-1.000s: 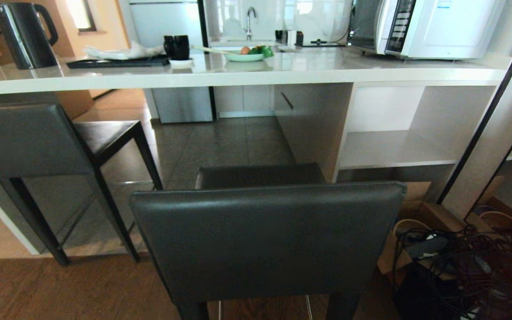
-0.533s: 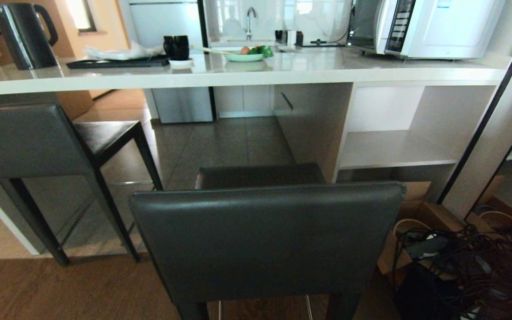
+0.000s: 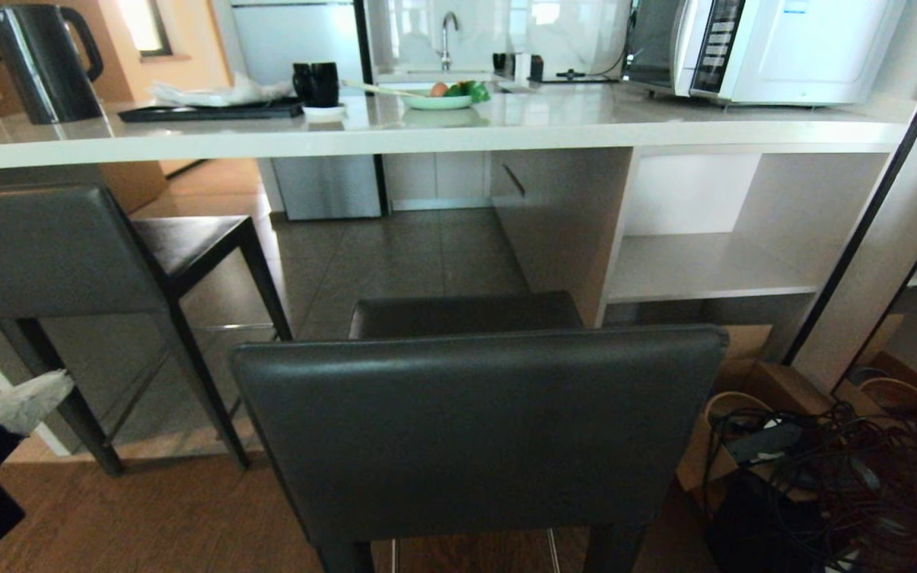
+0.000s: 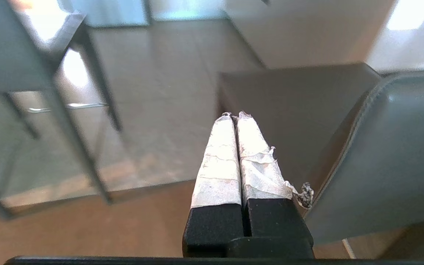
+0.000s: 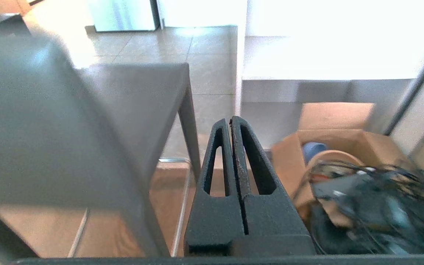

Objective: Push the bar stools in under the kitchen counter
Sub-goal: Push the gray chair back under the dining table

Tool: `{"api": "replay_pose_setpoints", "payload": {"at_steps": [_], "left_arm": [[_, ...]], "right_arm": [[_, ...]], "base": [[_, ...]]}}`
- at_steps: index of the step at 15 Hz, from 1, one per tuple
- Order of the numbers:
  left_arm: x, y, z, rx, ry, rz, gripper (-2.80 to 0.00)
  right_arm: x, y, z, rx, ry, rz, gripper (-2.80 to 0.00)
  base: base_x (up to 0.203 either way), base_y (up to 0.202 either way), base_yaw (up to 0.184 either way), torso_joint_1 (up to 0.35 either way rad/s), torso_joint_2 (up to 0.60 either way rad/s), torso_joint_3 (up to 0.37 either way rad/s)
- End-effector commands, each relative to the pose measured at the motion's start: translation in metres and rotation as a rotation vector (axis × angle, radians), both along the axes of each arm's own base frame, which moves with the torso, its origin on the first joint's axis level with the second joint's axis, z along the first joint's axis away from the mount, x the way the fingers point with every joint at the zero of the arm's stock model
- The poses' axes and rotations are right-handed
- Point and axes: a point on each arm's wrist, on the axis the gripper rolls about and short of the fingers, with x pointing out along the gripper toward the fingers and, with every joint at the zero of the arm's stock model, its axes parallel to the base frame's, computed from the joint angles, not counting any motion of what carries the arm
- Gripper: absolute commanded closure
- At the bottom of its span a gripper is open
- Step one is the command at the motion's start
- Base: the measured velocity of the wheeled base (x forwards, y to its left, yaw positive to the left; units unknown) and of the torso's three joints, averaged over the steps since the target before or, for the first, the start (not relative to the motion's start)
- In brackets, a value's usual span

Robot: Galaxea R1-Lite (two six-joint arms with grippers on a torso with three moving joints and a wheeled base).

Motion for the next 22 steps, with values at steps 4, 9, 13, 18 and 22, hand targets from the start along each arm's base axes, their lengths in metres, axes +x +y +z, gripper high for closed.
{"api": "replay_pose_setpoints", "payload": {"at_steps": [4,9,13,18,22], "left_arm": [[0.056,-0.013,-0.032,-0.022,0.203,-0.036,0.0],[0.088,-0.042,-0.051,-0.012,0.15,0.007,0.0],[0.085,-0.056,-0.052,-0.036,0.153,-0.05,0.0],[0.088,-0.065,-0.059,-0.035,0.189,-0.072,0.0],[0.092,-0.071,-0.061,-0.035,0.2,-0.089,0.0]], "right_arm": [[0.116,0.016,-0.015,0.079,0.138,0.07,0.0],[0.152,0.053,-0.033,0.076,0.137,0.152,0.0],[0.144,0.071,-0.039,0.013,0.128,0.226,0.0],[0.142,0.088,-0.046,-0.011,0.138,0.297,0.0],[0.14,0.098,-0.05,-0.02,0.155,0.344,0.0]], "base": [[0.0,0.0,0.0,0.0,0.0,0.0],[0.0,0.0,0.0,0.0,0.0,0.0],[0.0,0.0,0.0,0.0,0.0,0.0],[0.0,0.0,0.0,0.0,0.0,0.0],[0.0,0.0,0.0,0.0,0.0,0.0]]}}
